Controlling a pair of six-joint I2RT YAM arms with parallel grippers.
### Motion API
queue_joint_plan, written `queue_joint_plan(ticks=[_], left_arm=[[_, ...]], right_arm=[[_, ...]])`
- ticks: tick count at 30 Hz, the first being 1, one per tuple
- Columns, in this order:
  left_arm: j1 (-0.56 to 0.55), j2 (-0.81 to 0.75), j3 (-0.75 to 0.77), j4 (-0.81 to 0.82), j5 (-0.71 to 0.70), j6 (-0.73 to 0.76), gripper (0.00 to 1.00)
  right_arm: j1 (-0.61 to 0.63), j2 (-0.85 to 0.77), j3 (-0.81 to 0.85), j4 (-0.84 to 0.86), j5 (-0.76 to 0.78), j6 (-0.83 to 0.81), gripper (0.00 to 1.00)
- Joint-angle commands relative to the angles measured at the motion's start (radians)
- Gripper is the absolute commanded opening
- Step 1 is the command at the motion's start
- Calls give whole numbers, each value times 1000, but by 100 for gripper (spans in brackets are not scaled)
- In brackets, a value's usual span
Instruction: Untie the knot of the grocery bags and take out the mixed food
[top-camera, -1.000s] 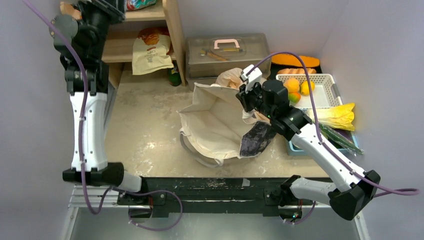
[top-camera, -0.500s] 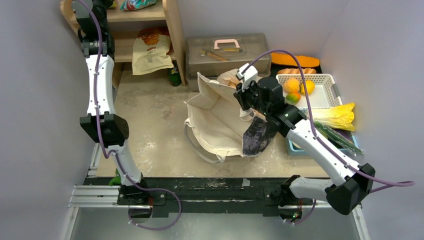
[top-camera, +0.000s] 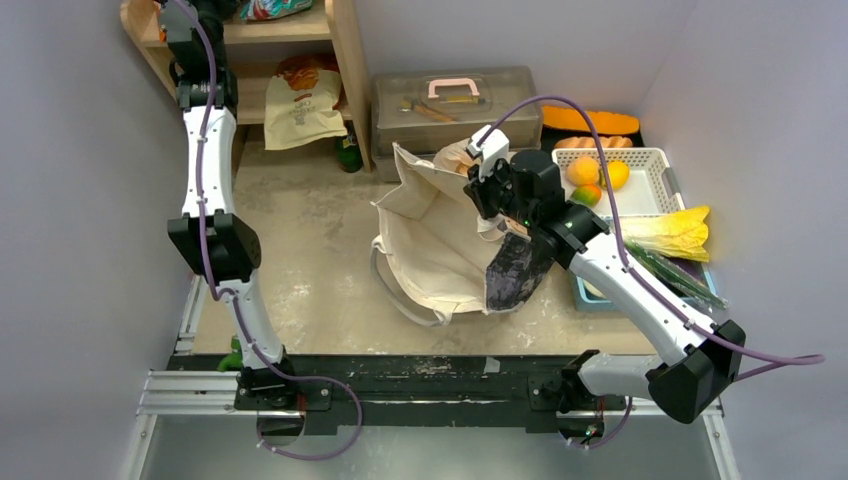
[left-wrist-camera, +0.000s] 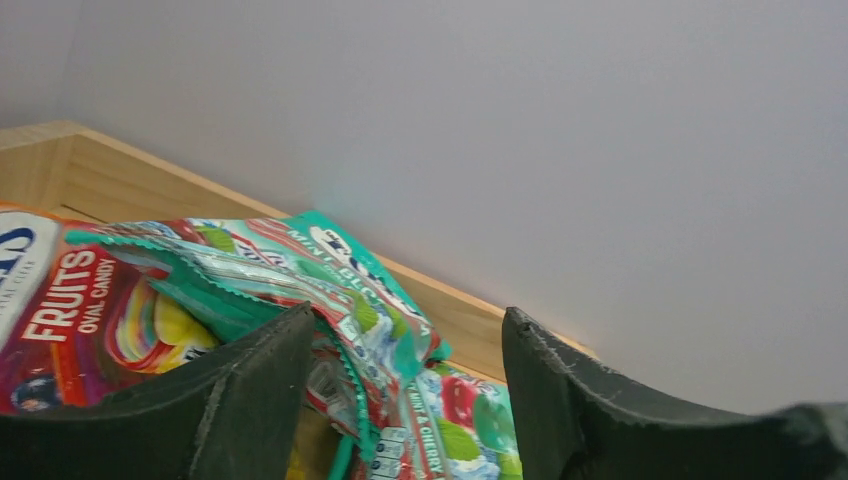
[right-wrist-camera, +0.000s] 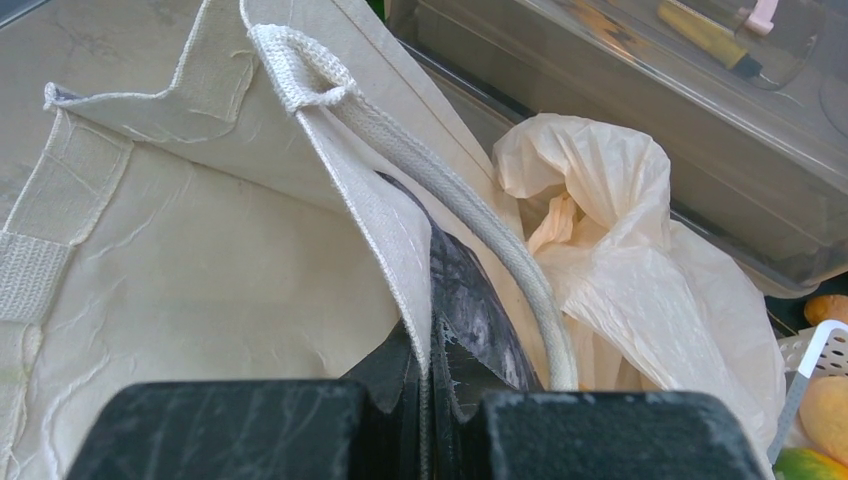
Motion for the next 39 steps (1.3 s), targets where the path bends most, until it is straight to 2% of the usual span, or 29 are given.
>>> queue_joint_plan(ticks=[1,4,9,12,17,21,24,27,31,34,39], left_arm=[[10,-63,49,86,76,-15,73],[13,-101,38,59,130,-26,79],[12,-260,-106,48,235,-15,85],[22,-398,-251,24,285,38,90],[40,-649,-520,-14,484,205,96],[39,-799,-640,-215,692,299,100],[38,-895,-736,-420,802,276,100],[37,-1026,-957,-556,812,199,100],[-22,-1246,-1313,-572,793,187,100],[-144,-1305,-1405,-612,747,236,100],[-261,-1235,-1483,-623,731,248,100]], right_arm=[[-5,-3,32,-3,-13,-27,0],[-4,-13,24,1,-13,-27,0],[-5,-31,10,5,-19,-32,0],[-5,-42,2,13,-23,-35,0],[-5,-65,-20,16,-31,-38,0],[-6,-65,-24,21,-43,-37,0],[-5,-51,-14,28,-59,-34,0],[-5,-40,-5,42,-67,-30,0],[-5,-28,0,50,-66,-25,0],[-5,-20,-1,52,-65,-22,0],[-5,-4,9,43,-64,-14,0]])
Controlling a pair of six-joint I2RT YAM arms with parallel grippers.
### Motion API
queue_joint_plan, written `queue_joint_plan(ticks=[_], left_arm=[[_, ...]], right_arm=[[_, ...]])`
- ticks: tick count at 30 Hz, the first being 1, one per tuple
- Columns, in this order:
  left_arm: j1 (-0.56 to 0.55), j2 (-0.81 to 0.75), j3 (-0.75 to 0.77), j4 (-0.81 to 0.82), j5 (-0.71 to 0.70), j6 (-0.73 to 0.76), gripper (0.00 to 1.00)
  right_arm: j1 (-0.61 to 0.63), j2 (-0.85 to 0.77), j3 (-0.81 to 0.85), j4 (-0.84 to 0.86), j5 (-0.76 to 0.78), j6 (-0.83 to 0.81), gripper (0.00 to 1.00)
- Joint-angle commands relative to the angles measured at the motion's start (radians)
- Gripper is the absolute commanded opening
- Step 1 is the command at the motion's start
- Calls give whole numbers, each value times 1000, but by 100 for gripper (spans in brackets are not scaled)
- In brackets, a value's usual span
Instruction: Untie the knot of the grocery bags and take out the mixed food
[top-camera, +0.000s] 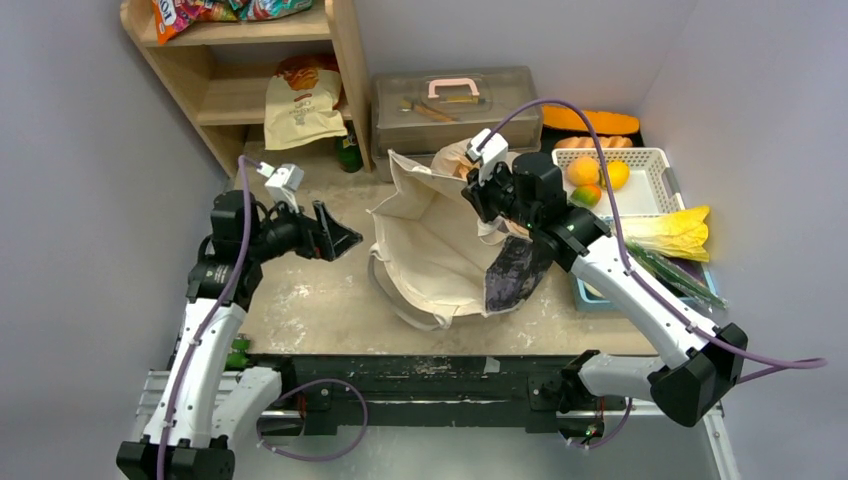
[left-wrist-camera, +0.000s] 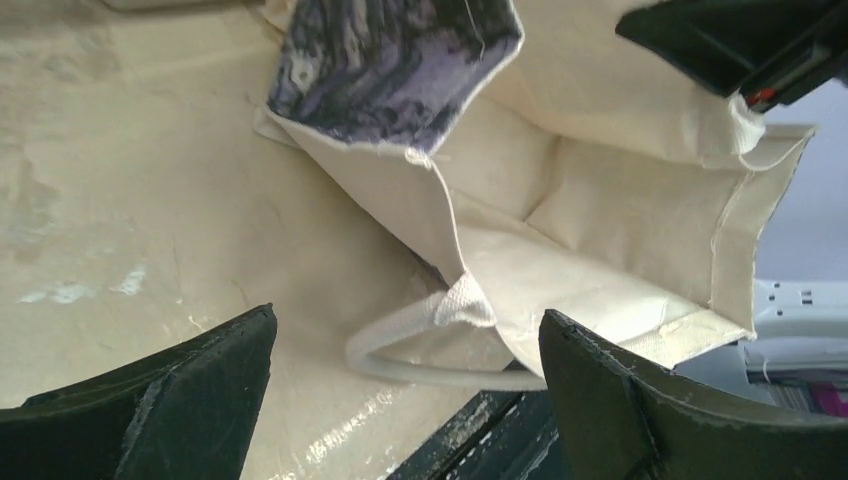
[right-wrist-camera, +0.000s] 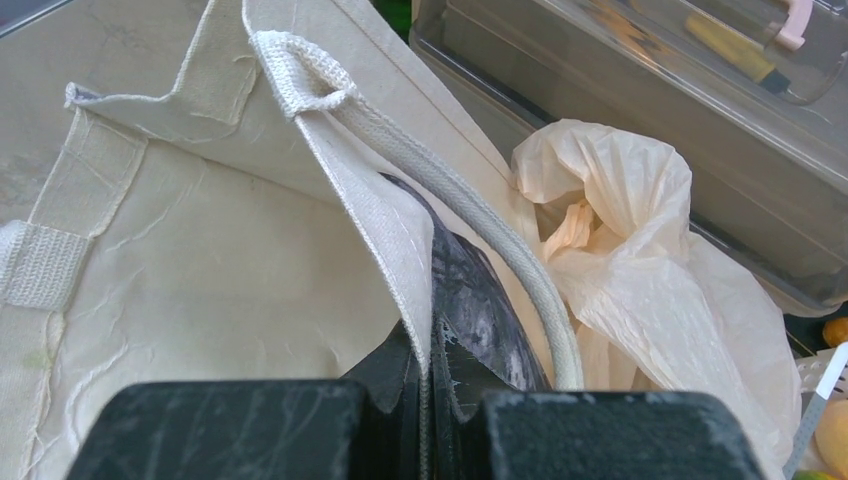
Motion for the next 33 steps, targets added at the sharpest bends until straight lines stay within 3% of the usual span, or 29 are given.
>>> queue_joint_plan(ticks=[1,6,7,8,9,10,11,13,14,19,24,28,29,31,33], left_arm=[[-79,52,-48,50,-14,11,100],[-229,175,-83,137,-49,5,97],[-241,195,-87,163,-40,2,89],[-247,221,-82,180,-25,-1,73],[-248,245,-66,179,-12,-1,48],[-248,269,-29,138,-8,11,29],[-247,286,9,87,-2,28,16],[-246,287,79,11,19,61,2],[-245,274,104,-12,15,70,0],[-243,199,207,-41,-4,87,0],[-203,291,363,-190,-28,115,0],[-112,353,420,-210,22,93,0],[-93,359,426,-227,97,117,0],[-80,327,390,-268,186,203,38],[-85,216,266,-233,187,280,77]], right_arm=[[-5,19,29,32,-13,7,0],[-5,23,36,6,-16,9,0],[-5,23,35,6,-20,9,0],[-5,24,35,3,-33,9,0],[-5,23,38,0,-48,9,0],[-5,23,40,-8,-69,9,0],[-5,23,41,-12,-88,9,0],[-4,21,39,-12,-112,9,0],[-3,21,38,-13,-117,9,0],[-3,42,74,-12,-152,18,0],[-2,94,122,-39,-184,46,0],[-3,130,153,-65,-206,90,0],[-2,133,156,-67,-203,93,0],[-2,130,154,-70,-188,93,0],[-2,119,142,-57,-173,93,0]])
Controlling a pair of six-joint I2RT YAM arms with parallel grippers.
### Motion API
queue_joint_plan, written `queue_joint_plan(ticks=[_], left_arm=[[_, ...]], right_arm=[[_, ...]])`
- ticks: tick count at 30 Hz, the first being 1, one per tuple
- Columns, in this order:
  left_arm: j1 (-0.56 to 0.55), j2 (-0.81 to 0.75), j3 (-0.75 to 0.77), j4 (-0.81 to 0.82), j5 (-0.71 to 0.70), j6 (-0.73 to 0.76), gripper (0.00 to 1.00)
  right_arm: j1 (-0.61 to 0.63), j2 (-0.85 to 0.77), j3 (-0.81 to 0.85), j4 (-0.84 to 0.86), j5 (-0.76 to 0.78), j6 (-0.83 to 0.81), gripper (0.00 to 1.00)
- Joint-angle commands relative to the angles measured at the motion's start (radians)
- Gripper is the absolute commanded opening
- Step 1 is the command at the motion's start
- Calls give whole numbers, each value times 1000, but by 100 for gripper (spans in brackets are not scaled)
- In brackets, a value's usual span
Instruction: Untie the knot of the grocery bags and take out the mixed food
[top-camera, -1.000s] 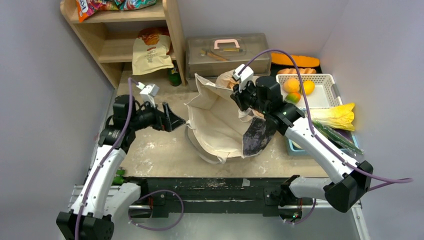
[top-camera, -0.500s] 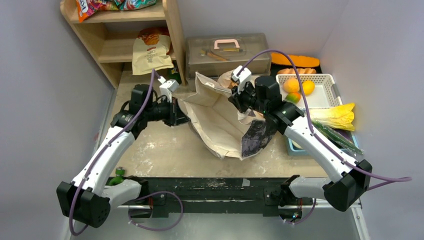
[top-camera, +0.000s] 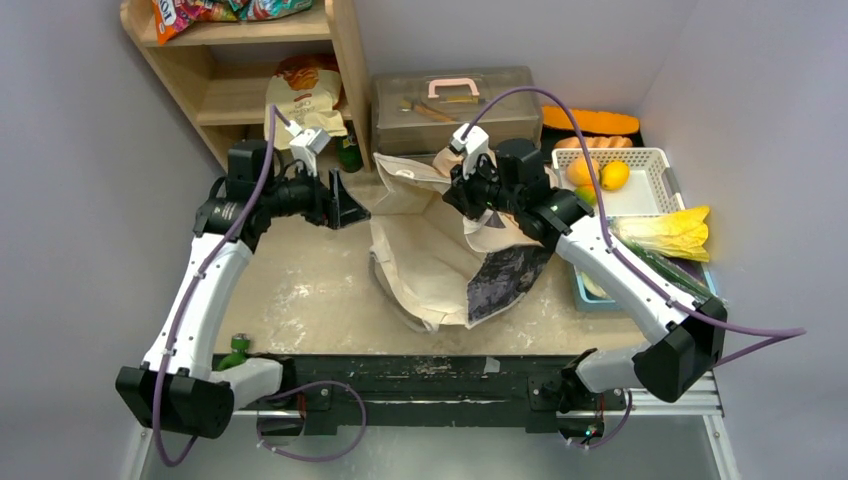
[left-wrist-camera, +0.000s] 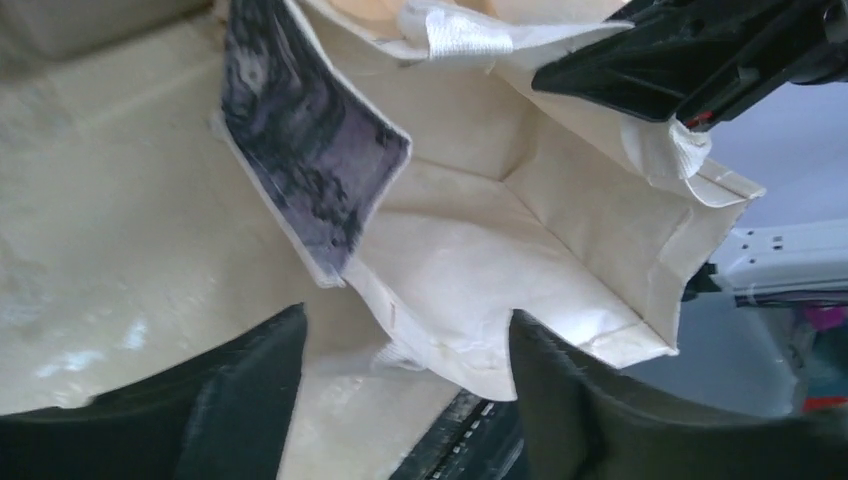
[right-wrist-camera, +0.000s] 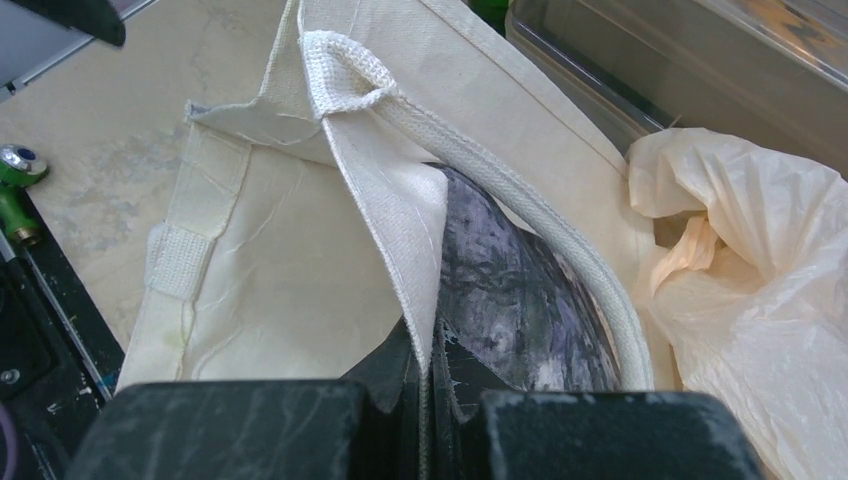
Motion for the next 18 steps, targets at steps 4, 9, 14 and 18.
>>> queue_joint_plan(ticks=[4,9,14,18], left_arm=[[-63,-242,-234,-9,40,139,100],[-127,-257,-384,147,-99,-105,100],[-233,-216,-555,378,-136,-281,100],[-293,-121,-579,521,-192,-349,100]], right_arm=[[-1,-27,9,6,15,24,0],[-1,-28,4,0,32,36,0],[-1,-21,9,-14,48,36,0],[0,-23,18,-43,63,36,0]])
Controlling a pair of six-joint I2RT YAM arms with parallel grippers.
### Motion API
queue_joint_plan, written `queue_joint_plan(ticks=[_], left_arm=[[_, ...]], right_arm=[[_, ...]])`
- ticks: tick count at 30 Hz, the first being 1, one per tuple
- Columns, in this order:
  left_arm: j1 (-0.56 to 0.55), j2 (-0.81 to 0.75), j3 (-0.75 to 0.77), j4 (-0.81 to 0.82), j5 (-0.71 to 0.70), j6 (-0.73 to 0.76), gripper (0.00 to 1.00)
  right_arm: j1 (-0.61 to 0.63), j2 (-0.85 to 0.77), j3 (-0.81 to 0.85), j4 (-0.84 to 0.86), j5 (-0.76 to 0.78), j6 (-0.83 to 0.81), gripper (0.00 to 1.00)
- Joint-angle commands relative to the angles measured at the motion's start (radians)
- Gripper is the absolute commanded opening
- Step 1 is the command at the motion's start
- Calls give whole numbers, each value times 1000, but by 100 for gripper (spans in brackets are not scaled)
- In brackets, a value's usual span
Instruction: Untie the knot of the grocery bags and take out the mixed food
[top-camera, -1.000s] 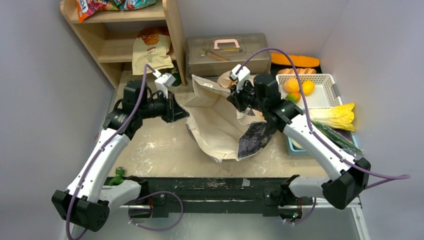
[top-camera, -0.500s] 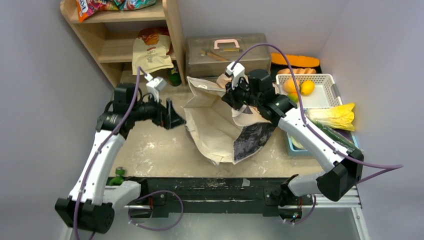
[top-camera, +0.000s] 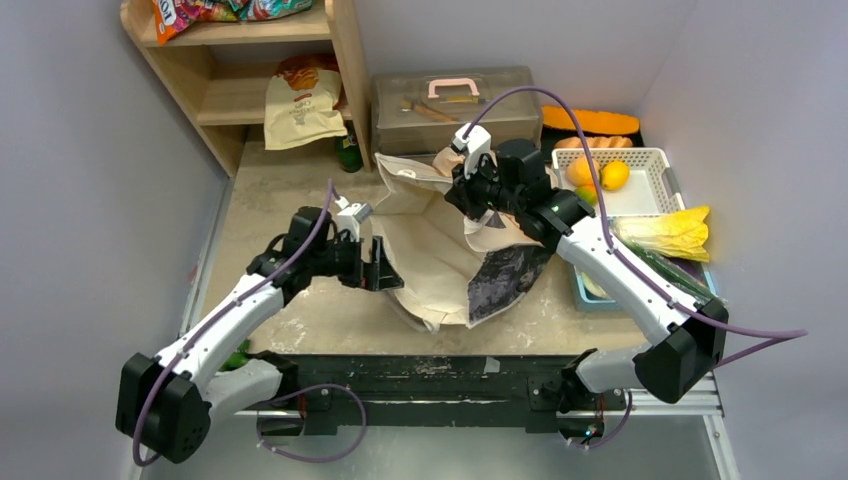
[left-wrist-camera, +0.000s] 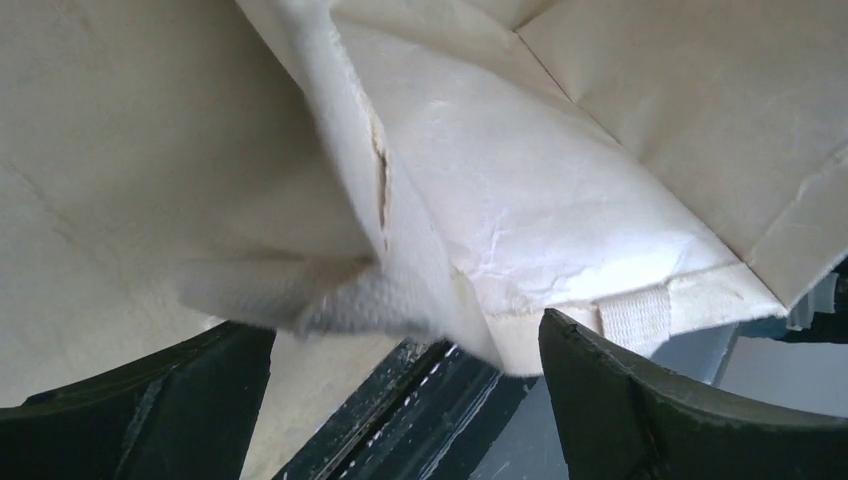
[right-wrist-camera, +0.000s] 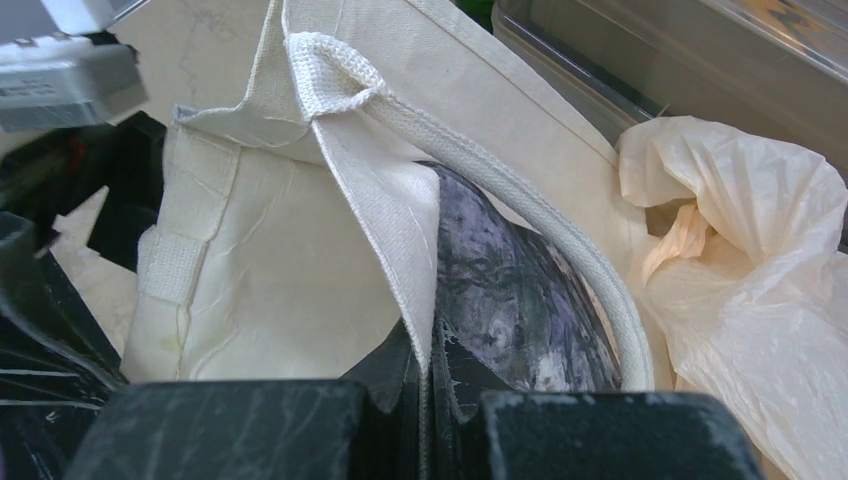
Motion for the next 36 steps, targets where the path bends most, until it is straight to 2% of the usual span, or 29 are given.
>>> queue_joint_plan(ticks=[1,2,3,4,6,7,8,9,15,20,23,26,29,32,34,36], left_arm=[[-48,63,-14,274,-68,-147,100],[-52,77,-12,296,-73,-150,100],[-53,90,-2,300,-78,-144,93],[-52,102,13,291,-80,-133,77],[-52,116,66,245,-84,-91,32],[-52,110,96,208,-89,-70,16],[-51,97,126,164,-90,-53,3],[-49,78,152,122,-82,-35,0],[-39,-25,345,-115,-84,106,0],[-2,77,489,-267,-104,176,0],[60,183,546,-283,-74,166,0],[105,296,645,-362,-65,197,1],[149,332,709,-417,-43,224,28],[160,294,709,-397,-51,244,55],[160,266,712,-392,-68,248,68],[161,259,721,-408,-81,251,71]], right_arm=[[-1,-19,18,-35,32,18,0],[-2,-21,17,-39,27,17,0],[-1,-23,14,-44,26,13,0],[-1,-24,13,-51,22,9,0],[0,-31,7,-58,19,2,0],[0,-34,4,-60,16,-1,0],[-1,-37,3,-65,15,-4,0],[-1,-40,4,-71,14,-11,0],[-1,-52,21,-78,7,-26,0],[-1,-32,19,-57,-9,-27,18],[-2,-13,21,-44,-12,-26,28],[-2,0,30,-46,-11,-24,51],[-2,5,46,-36,2,-28,73],[-3,2,66,-22,38,-33,87],[-3,1,88,-11,60,-36,94],[-7,1,116,0,77,-41,99]])
